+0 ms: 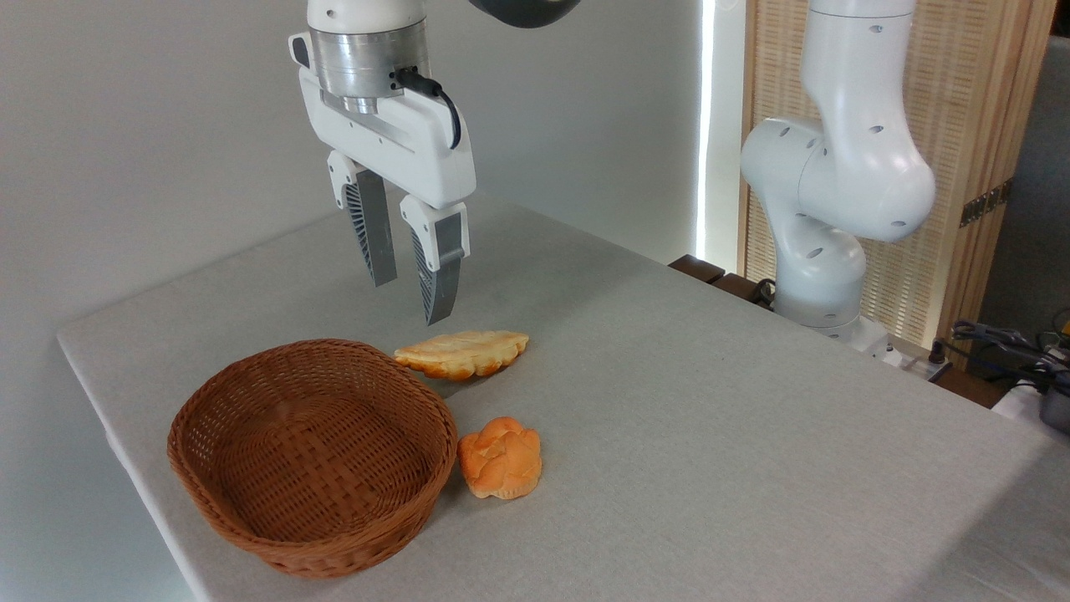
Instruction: Put bread into the basket
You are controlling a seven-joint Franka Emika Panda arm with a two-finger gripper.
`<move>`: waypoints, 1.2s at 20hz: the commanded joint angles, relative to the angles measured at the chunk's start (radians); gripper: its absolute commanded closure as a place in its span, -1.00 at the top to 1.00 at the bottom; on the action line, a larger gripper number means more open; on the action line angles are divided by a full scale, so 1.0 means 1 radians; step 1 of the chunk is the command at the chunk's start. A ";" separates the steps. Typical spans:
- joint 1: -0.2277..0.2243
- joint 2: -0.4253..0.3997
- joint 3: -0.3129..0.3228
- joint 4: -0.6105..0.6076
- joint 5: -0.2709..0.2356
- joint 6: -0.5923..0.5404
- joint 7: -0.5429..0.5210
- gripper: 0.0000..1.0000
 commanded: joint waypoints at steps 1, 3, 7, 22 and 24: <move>-0.005 -0.003 -0.002 0.016 0.018 -0.082 -0.019 1.00; -0.005 -0.003 -0.002 0.016 0.018 -0.084 -0.019 1.00; -0.007 -0.005 -0.004 0.016 0.018 -0.090 -0.019 1.00; -0.005 -0.009 0.004 0.016 0.016 -0.114 -0.016 1.00; -0.007 -0.009 0.005 0.018 0.016 -0.114 -0.014 1.00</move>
